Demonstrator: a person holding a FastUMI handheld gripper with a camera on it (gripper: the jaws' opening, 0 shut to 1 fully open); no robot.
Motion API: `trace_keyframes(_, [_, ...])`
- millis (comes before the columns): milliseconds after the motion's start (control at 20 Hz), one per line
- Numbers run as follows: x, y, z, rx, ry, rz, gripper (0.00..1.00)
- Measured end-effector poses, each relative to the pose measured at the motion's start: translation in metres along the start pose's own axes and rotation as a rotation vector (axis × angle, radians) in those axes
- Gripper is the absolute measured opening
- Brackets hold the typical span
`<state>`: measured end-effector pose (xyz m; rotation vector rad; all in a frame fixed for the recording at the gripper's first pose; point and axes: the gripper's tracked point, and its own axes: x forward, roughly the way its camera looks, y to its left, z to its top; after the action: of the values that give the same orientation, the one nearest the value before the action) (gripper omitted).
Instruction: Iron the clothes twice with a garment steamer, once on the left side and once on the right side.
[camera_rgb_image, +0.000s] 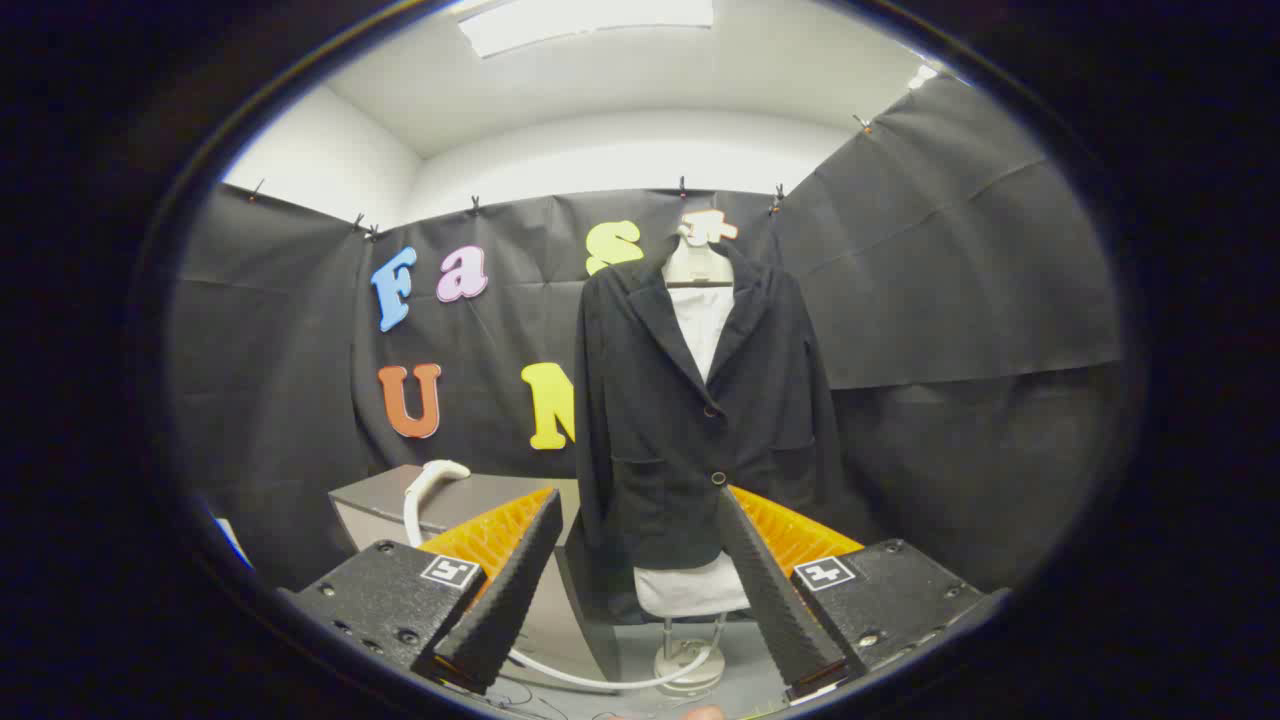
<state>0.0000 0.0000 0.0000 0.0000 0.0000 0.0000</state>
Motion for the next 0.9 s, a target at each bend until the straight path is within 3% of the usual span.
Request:
trace_keyframes(500, [0.007, -0.008, 0.003, 0.009, 0.006, 0.044, 0.99])
trace_keyframes(900, [0.027, 0.015, 0.009, 0.021, 0.013, 0.085, 0.99])
